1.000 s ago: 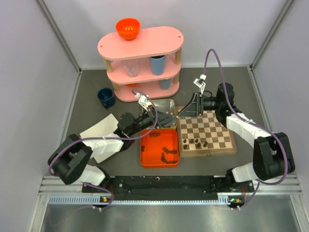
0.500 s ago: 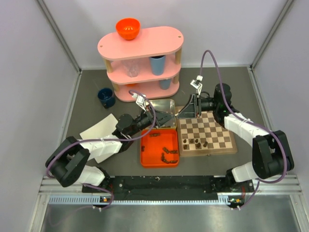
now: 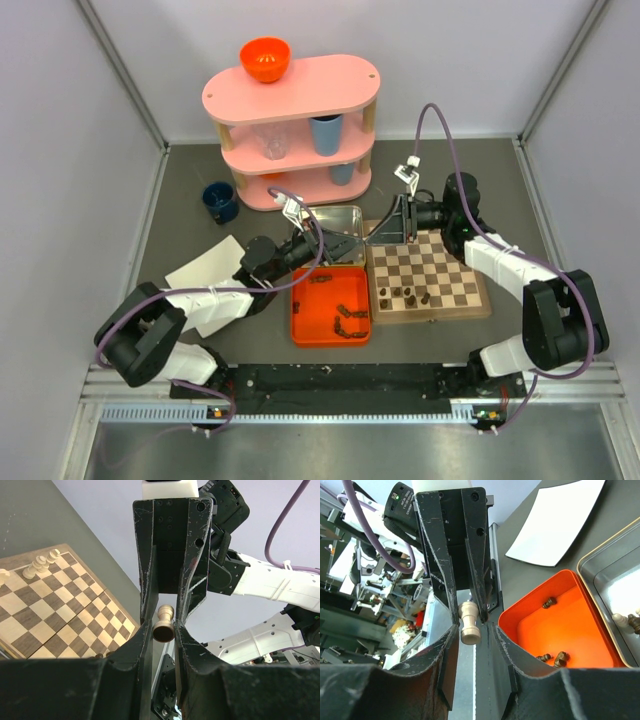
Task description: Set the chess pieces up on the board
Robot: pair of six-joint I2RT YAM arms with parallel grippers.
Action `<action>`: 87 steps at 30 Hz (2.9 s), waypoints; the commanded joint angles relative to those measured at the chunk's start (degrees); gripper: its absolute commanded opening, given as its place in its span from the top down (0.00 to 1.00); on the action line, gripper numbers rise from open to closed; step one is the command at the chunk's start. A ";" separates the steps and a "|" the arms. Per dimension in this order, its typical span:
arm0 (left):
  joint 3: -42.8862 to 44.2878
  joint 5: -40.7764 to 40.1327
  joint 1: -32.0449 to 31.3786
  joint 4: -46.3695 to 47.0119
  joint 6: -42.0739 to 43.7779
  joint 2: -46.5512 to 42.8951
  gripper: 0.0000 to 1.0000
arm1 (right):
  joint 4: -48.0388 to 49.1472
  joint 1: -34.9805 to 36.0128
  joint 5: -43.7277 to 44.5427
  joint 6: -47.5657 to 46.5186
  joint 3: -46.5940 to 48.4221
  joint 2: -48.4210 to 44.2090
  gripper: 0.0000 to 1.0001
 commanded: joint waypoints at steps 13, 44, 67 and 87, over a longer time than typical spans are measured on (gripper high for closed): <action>-0.60 -1.48 -0.52 1.44 1.42 -1.26 1.00 | 4.25 -0.10 -1.46 -0.08 1.23 0.09 0.92; 12.33 -40.76 6.87 -86.20 54.68 -36.50 0.05 | -74.94 10.71 63.30 -70.75 39.89 15.73 0.94; 9.33 -39.98 6.87 -82.94 56.44 -41.17 0.05 | -80.30 13.61 69.37 -70.13 52.55 32.96 0.92; 9.42 -39.45 6.87 -82.94 56.44 -41.34 0.05 | -82.06 13.79 71.49 -69.95 55.80 37.80 0.88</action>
